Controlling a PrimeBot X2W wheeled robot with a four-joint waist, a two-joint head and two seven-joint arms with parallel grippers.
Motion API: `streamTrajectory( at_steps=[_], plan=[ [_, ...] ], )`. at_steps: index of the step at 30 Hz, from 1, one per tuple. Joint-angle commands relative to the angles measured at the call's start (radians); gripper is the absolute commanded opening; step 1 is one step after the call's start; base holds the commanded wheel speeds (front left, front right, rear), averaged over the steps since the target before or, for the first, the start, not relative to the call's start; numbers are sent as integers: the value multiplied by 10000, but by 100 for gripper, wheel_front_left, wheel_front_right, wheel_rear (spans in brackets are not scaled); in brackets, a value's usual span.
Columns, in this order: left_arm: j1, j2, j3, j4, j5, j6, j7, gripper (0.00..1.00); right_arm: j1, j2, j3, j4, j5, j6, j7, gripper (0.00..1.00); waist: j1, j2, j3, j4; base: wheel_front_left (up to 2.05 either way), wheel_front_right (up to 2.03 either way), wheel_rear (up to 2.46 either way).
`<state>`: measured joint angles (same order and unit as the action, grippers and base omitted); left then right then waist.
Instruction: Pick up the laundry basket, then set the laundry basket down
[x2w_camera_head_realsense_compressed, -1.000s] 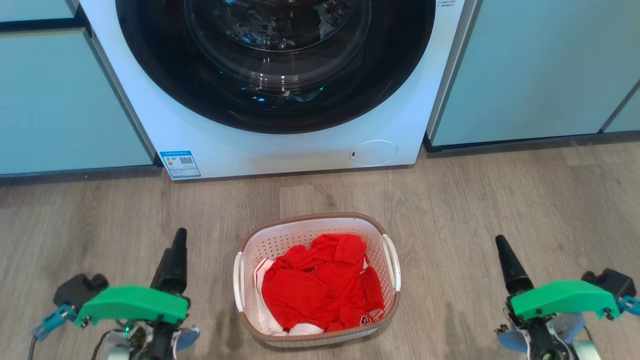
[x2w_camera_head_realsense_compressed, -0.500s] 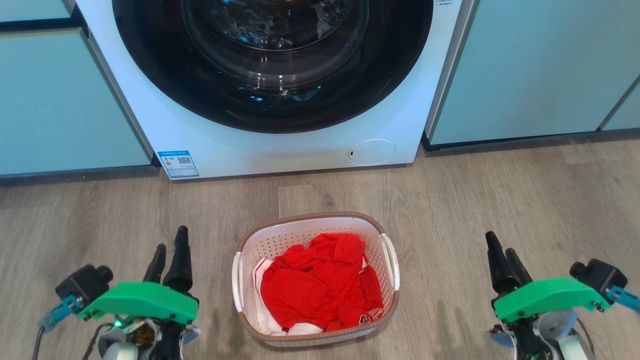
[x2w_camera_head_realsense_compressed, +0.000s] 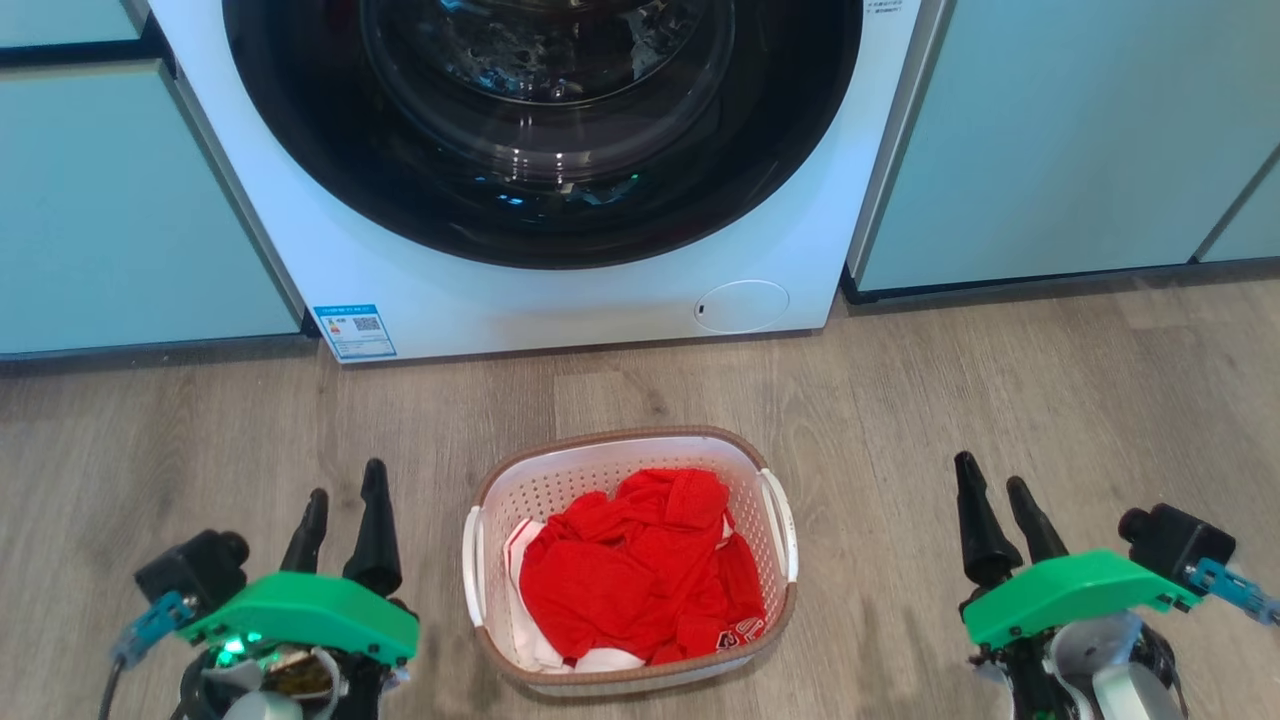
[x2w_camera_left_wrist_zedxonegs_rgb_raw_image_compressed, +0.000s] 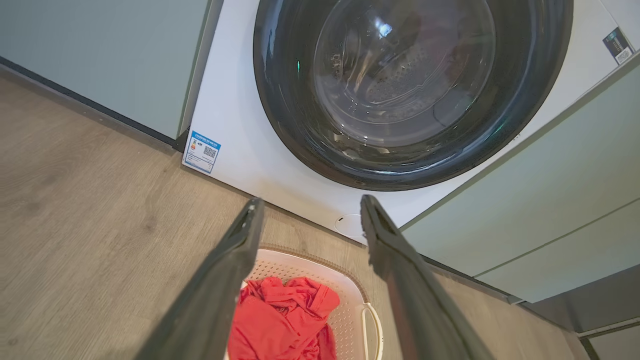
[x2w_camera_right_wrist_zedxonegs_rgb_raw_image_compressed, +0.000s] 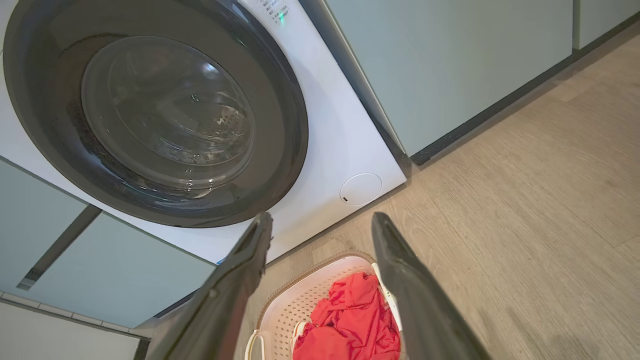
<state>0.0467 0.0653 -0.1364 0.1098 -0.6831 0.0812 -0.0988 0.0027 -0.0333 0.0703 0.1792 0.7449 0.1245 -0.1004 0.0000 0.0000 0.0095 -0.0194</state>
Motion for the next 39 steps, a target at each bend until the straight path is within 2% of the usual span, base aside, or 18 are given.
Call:
streamTrajectory(
  at_steps=[1, 39],
  plan=[
    [-275, 189, 111, -475, 353, 74, -155, 100, -483, -108, 214, -407, -353, 38, -144, 100, 0, 0, -1, -11, 0, 0, 0],
    [97, 237, -344, -1140, 4924, 763, -1241, 100, -542, -153, 1149, -896, -4857, 55, -1227, 100, 0, 0, 87, -134, 0, 0, 0]
  ],
)
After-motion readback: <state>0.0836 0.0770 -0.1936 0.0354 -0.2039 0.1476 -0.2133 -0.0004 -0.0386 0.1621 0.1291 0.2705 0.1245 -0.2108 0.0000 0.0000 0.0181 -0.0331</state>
